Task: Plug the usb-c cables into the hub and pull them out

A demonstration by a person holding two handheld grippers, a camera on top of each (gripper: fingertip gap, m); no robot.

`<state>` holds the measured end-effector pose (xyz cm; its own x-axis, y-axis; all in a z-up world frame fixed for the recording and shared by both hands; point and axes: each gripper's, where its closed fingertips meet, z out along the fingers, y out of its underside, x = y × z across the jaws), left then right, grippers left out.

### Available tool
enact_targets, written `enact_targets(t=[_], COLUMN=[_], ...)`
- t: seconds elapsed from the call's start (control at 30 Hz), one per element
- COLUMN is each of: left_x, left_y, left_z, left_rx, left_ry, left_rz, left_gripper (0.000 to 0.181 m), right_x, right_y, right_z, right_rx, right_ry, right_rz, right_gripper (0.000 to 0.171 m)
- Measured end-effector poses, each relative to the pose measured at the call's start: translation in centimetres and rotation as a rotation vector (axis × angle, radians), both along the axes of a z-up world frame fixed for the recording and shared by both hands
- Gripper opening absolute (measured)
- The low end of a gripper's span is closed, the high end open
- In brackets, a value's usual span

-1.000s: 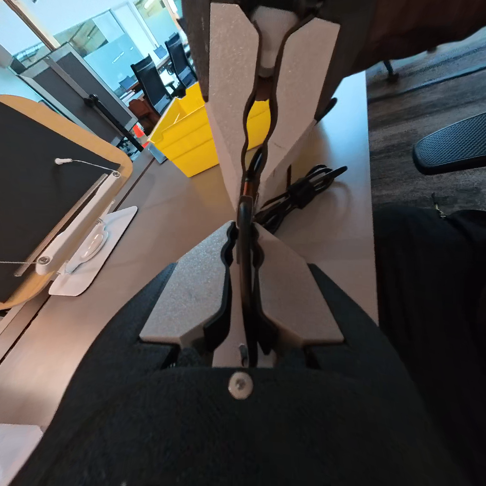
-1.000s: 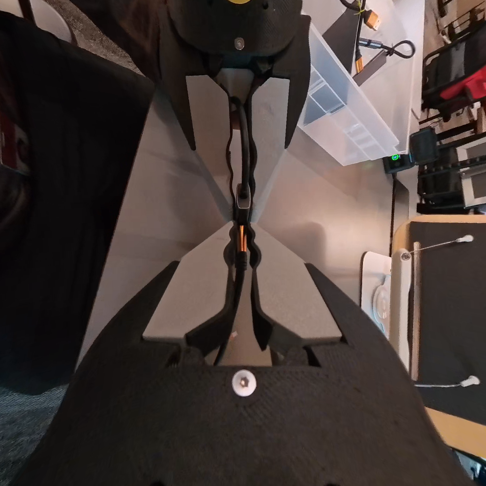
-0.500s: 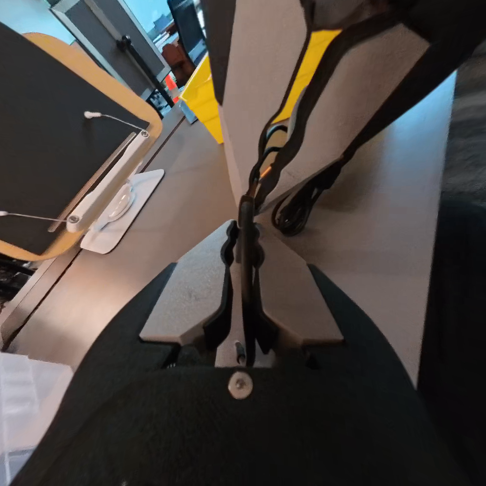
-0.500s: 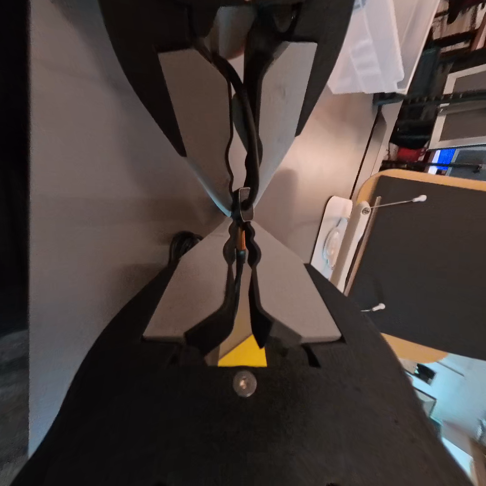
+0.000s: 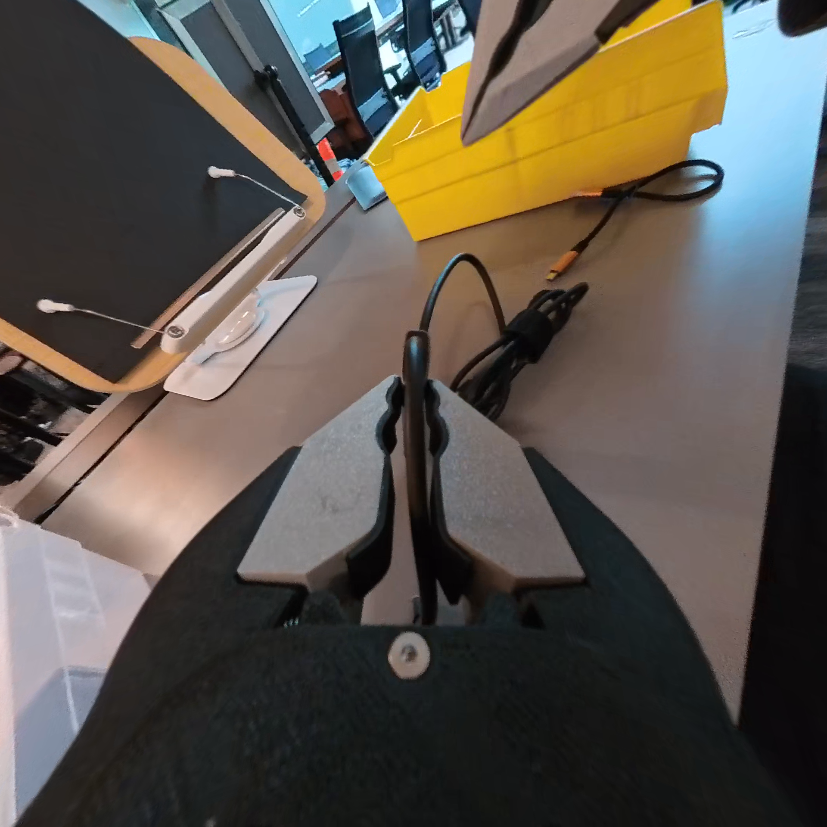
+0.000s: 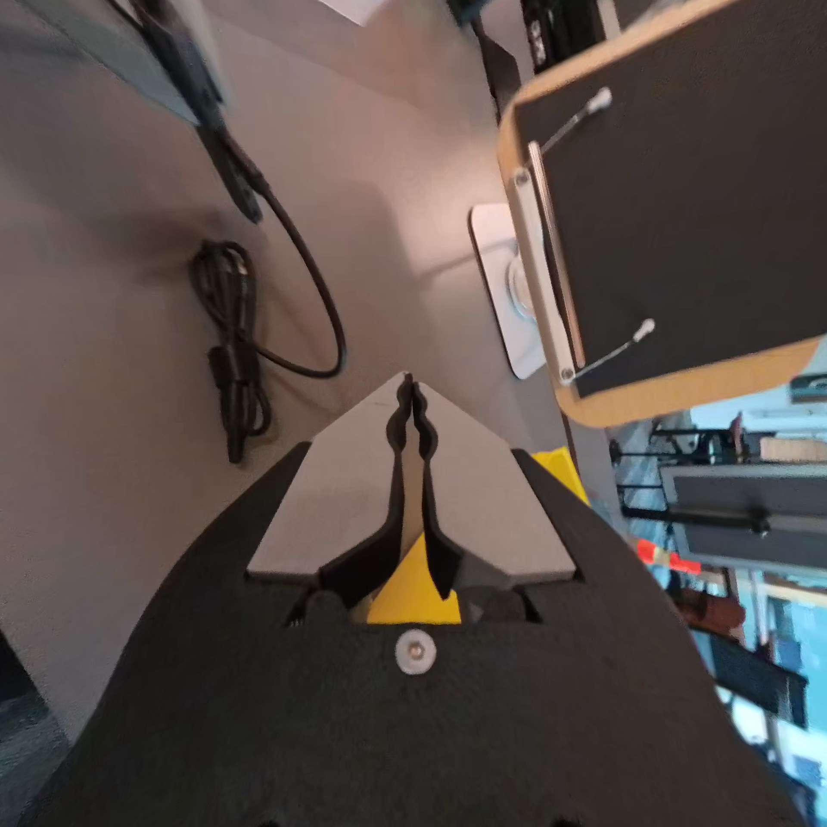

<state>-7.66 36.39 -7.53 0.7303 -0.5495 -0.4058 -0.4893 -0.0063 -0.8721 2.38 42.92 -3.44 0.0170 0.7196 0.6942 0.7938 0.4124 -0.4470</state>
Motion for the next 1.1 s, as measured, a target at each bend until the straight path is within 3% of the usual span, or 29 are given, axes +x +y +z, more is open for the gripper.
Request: enact_targets(t=[0.03,0.23,0.4,0.6,0.73,0.8,0.83,1.0,1.1], left_x=[-0.1,0.5,1.5,1.6,1.4,1.3,1.4,1.3,1.1], left_y=[0.0,0.0,-0.4,-0.5,-0.5,-0.5,-0.5,-0.5,-0.5], left_z=[0.1,0.8,0.8,0.7,0.7,0.7,0.7,0.8,1.0], left_rx=[0.011,0.128,0.253,0.26,0.257,0.259,0.263,0.288,0.297], left_ry=[0.008,0.018,0.059,0.051,0.034,0.039,0.043,0.063,0.06], left_rz=[0.007,-0.012,-0.053,-0.064,-0.062,-0.059,-0.059,-0.042,-0.033], left_gripper=[0.007,0.008,0.008,0.008,0.008,0.008,0.008,0.008,0.008], right_x=[0.7,4.8,7.8,9.5,9.7,9.9,10.0,10.0,9.8], right_y=[0.6,0.6,-0.4,0.1,0.5,1.0,1.0,1.3,2.3], right_z=[0.0,-2.2,-6.5,-9.9,-11.7,-12.4,-12.6,-11.8,-7.4], right_rx=[-0.018,-0.334,-0.581,-0.481,-0.431,-0.468,-0.496,-0.473,-0.377], right_ry=[0.019,0.092,0.005,-0.278,-0.43,-0.454,-0.454,-0.461,-0.338], right_rz=[-0.029,-0.139,-0.209,-0.305,-0.343,-0.379,-0.385,-0.386,-0.392], right_gripper=[0.0,0.019,0.035,0.025,0.035,0.004,0.003,0.001,0.0])
